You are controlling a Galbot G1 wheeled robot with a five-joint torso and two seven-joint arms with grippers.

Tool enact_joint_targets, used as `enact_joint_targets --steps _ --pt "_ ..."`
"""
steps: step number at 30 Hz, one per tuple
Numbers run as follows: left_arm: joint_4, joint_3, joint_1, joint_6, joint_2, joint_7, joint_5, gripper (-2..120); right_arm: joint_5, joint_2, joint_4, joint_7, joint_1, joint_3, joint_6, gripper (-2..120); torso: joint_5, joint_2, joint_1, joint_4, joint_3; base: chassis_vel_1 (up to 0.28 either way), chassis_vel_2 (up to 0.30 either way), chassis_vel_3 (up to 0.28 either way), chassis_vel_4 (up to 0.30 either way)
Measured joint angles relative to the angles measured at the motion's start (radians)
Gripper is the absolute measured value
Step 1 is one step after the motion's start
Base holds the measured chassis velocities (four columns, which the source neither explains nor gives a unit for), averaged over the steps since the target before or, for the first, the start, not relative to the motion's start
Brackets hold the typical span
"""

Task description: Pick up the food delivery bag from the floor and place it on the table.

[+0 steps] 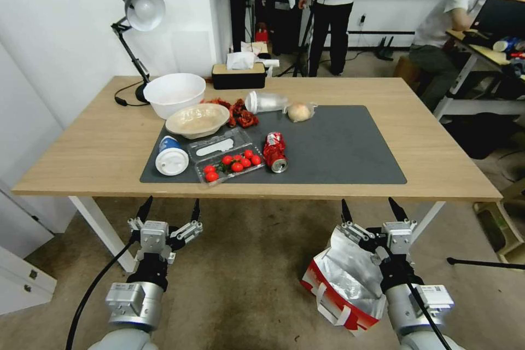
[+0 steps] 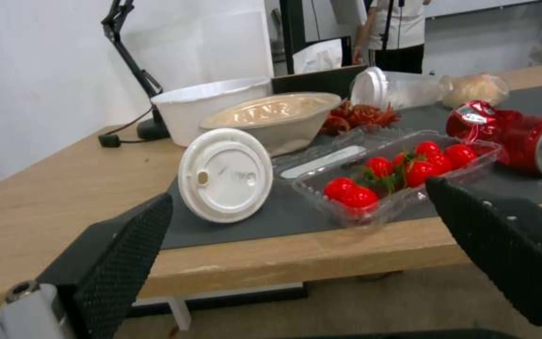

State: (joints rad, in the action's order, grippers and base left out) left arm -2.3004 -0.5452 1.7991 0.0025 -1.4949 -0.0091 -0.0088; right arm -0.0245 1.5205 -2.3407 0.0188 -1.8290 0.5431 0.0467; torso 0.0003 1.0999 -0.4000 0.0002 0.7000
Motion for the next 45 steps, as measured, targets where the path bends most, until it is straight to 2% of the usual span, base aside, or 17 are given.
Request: enact_joint_targets --steps 3,4,6,7,8,10,11,14,17,18,19,20,22,29,45 --pt "-0.022 0.034 -0.01 0.044 0.033 -0.058 -0.066 100 -0.069 0.056 -0.11 0.055 -0.075 -0.023 0.123 100 -0.0007 0.0 0.0 -0.0002 0.0 0.0 0.0 0.0 0.0" --pt "-0.022 0.034 -0.01 0.044 0.033 -0.058 -0.066 100 -0.069 0.056 -0.11 0.055 -0.075 -0.023 0.123 100 -0.0007 0.0 0.0 -0.0002 0.0 0.0 0.0 0.0 0.0" --pt "-0.047 0.073 -0.022 0.095 0.071 -0.124 -0.14 100 -0.104 0.084 -0.155 0.082 -0.114 -0.034 0.185 100 -0.001 0.0 0.0 -0.0006 0.0 0.0 0.0 0.0 0.0" --pt "-0.06 0.091 -0.027 0.12 0.089 -0.155 -0.175 100 -0.11 0.087 -0.159 0.087 -0.119 -0.035 0.194 100 -0.0004 0.0 0.0 -0.0004 0.0 0.0 0.0 0.0 0.0" --pt "-0.06 0.091 -0.027 0.12 0.089 -0.155 -0.175 100 -0.11 0.087 -0.159 0.087 -0.119 -0.035 0.194 100 -0.0004 0.0 0.0 -0.0004 0.0 0.0 0.0 0.0 0.0" --pt "-0.091 0.139 -0.042 0.183 0.135 -0.236 -0.267 100 -0.113 0.087 -0.159 0.089 -0.122 -0.036 0.2 100 -0.0003 0.0 0.0 0.0 0.0 0.0 0.0 0.0 0.0" --pt "-0.091 0.139 -0.042 0.183 0.135 -0.236 -0.267 100 -0.113 0.087 -0.159 0.089 -0.122 -0.036 0.2 100 -0.0003 0.0 0.0 0.0 0.0 0.0 0.0 0.0 0.0" --pt "-0.127 0.193 -0.058 0.255 0.188 -0.327 -0.372 100 -0.113 0.087 -0.159 0.089 -0.122 -0.036 0.2 100 -0.0004 0.0 0.0 -0.0003 0.0 0.0 0.0 0.0 0.0" --pt "-0.127 0.199 -0.055 0.233 0.193 -0.33 -0.385 100 -0.113 0.087 -0.159 0.089 -0.123 -0.036 0.2 100 -0.0004 0.0 0.0 -0.0002 0.0 0.0 0.0 0.0 0.0" --pt "-0.116 0.204 -0.045 0.165 0.195 -0.32 -0.399 100 -0.113 0.087 -0.159 0.089 -0.123 -0.036 0.199 100 -0.0003 0.0 0.0 -0.0002 0.0 0.0 0.0 0.0 0.0" --pt "-0.116 0.204 -0.045 0.165 0.195 -0.32 -0.399 100 -0.113 0.087 -0.159 0.089 -0.123 -0.036 0.199 100 -0.0003 0.0 0.0 -0.0002 0.0 0.0 0.0 0.0 0.0" --pt "-0.108 0.208 -0.038 0.121 0.196 -0.312 -0.408 100 -0.106 0.087 -0.159 0.088 -0.121 -0.035 0.189 100 -0.0004 0.0 0.0 -0.0002 0.0 0.0 0.0 0.0 0.0" --pt "-0.105 0.209 -0.03 0.086 0.196 -0.308 -0.426 100 -0.099 0.087 -0.159 0.085 -0.118 -0.034 0.175 100 -0.0004 0.0 0.0 -0.0001 0.0 0.0 0.0 0.0 0.0" --pt "-0.118 0.208 -0.024 0.085 0.195 -0.315 -0.46 100 -0.097 0.087 -0.164 0.084 -0.117 -0.034 0.171 100 -0.0001 -0.005 0.002 -0.0002 -0.003 0.0 0.0 0.0 0.0" --pt "-0.127 0.199 -0.012 0.079 0.194 -0.297 -0.439 100 -0.102 0.087 -0.162 0.077 -0.124 -0.038 0.164 100 -0.0003 -0.088 0.039 -0.0002 -0.049 0.0 0.0 0.0 0.0"
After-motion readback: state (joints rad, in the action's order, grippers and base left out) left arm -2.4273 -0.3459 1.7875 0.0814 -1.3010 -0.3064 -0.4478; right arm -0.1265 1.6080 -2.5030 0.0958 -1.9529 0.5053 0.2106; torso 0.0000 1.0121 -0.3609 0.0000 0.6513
